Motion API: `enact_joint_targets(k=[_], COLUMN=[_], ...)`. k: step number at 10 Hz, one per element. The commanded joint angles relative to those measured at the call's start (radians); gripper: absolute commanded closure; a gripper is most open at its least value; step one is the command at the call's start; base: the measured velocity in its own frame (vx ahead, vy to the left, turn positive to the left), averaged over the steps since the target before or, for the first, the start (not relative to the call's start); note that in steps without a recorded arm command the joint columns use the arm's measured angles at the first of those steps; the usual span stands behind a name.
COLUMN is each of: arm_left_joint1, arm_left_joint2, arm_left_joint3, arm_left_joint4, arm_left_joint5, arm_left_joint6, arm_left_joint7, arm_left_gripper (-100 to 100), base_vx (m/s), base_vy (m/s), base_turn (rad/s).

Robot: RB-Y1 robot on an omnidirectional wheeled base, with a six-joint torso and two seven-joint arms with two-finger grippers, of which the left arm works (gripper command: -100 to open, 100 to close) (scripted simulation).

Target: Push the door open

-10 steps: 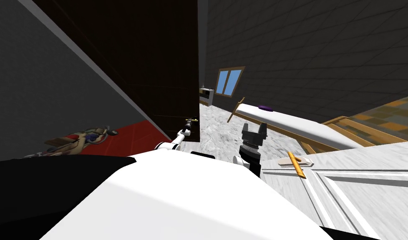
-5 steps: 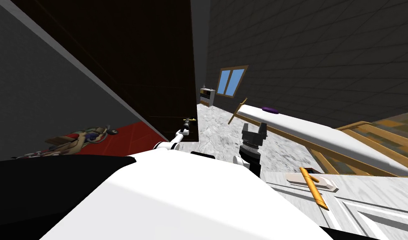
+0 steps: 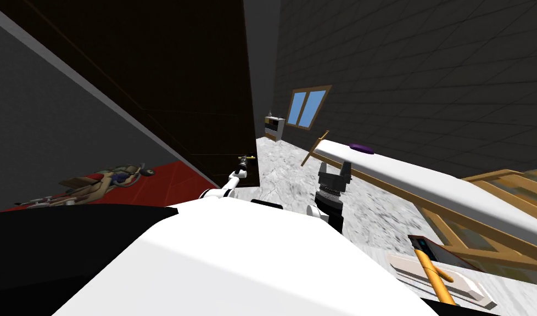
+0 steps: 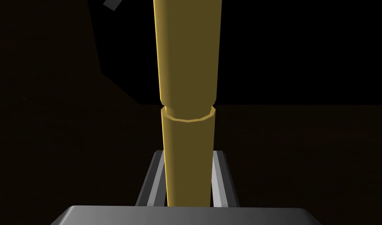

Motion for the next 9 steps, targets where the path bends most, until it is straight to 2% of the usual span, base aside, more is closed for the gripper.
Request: enact_joint_targets(k=[1, 3, 4, 6, 9], arm_left_joint1=[-0.019, -0.017, -0.017, -0.015, -0.013], arm_left_joint2=[0.012, 0.021, 0.021, 0.03, 0.036], arm_left_joint3=[0.011, 0.037, 0.037, 0.059, 0.076], arm_left_joint4=[0.035, 0.038, 0.038, 0.04, 0.041], arm_left_joint5=[0.003, 0.011, 0.011, 0.018, 0.023], arm_left_joint6=[-0.024, -0.025, -0.025, -0.025, -0.026], arm_left_joint7=[-0.002, -0.01, -0.01, -0.017, -0.023], arm_left_gripper=[100, 100, 100, 100, 100], base_vx=[0.133, 0.158, 0.117, 0.143, 0.123], base_vy=[-0.066, -0.064, -0.07, -0.094, -0.067], base_turn=[0.055, 0.047, 0.043, 0.056, 0.051])
